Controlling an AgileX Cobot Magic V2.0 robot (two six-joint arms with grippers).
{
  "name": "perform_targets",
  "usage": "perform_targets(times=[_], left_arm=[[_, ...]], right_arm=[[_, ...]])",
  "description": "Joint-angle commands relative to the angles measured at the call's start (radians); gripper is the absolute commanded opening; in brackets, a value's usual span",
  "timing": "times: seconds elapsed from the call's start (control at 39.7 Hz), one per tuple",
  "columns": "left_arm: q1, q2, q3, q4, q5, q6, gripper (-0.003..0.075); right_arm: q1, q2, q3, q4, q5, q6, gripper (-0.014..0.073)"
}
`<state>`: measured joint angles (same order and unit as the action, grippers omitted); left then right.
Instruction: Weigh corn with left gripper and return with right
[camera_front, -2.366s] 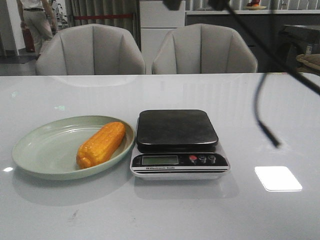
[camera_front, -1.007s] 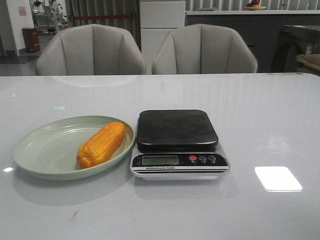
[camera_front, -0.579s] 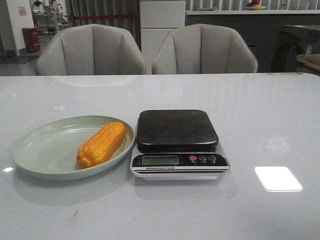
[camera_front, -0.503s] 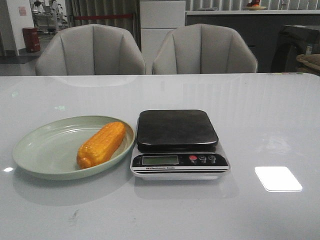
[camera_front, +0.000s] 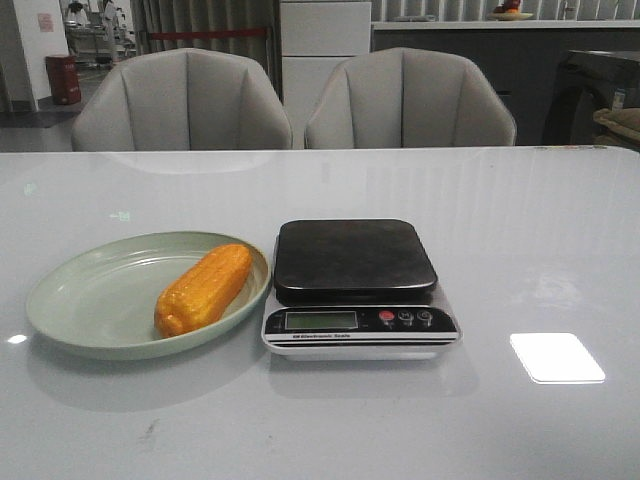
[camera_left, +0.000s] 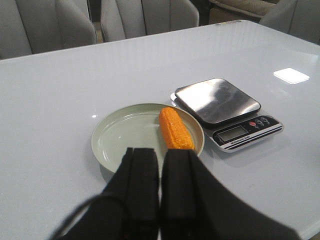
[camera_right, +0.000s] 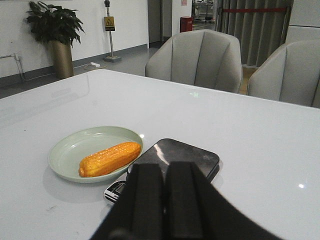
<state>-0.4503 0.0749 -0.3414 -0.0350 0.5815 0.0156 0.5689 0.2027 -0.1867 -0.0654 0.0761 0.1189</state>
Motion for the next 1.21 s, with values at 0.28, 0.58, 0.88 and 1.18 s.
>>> perform_targets(times=[0.28,0.58,0.88,1.18], left_arm=[[0.246,0.002,0.192,-0.007,-0.362,-0.003,0.0113],[0.425,-0.101,0.341,-0.007,-0.508,-0.005,0.0113],[0.437,-0.101,0.379,-0.007,-0.596,-0.016,0.0113],[0.437,-0.101,0.379,-0.007,-0.594,-0.016,0.0113]], right_arm=[[-0.003,0.009,-0.025,-0.011,-0.076,-0.008,0.0142],[-0.003,0.008,-0.025,-0.011,-0.076,-0.008,0.0142],[-0.003,0.008,-0.025,-0.011,-0.076,-0.008,0.0142],[-0.003,0.008,-0.025,-0.011,-0.076,-0.008,0.0142]])
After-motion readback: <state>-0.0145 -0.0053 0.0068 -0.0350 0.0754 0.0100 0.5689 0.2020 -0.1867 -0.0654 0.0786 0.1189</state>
